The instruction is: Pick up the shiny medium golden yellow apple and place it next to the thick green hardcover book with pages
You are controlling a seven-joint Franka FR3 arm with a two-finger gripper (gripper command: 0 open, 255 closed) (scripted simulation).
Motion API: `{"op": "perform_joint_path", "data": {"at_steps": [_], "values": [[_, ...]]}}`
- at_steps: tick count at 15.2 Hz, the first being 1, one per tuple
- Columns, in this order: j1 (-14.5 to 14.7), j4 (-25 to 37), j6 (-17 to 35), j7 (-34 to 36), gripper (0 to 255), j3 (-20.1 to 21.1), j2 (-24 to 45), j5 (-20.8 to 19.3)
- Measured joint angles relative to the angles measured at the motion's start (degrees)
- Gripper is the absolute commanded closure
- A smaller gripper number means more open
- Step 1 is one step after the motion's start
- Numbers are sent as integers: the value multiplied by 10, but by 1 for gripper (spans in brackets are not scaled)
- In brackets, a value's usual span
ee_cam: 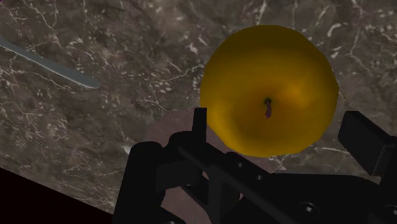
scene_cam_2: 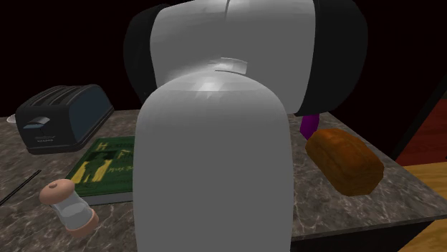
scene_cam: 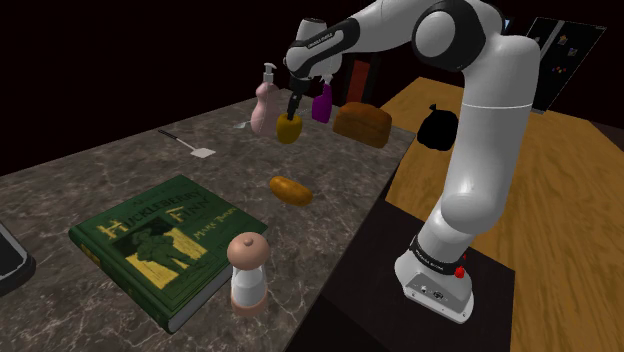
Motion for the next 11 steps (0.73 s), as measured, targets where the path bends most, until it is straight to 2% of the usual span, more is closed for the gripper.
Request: {"op": "perform_joint_path", "data": {"at_steps": [1, 2, 11], "values": [[0, 0, 0, 0, 0, 0, 0, 0], [0, 0, 0, 0, 255, 0, 0, 0], [0, 0, 0, 0, 255, 0, 0, 0]]}}
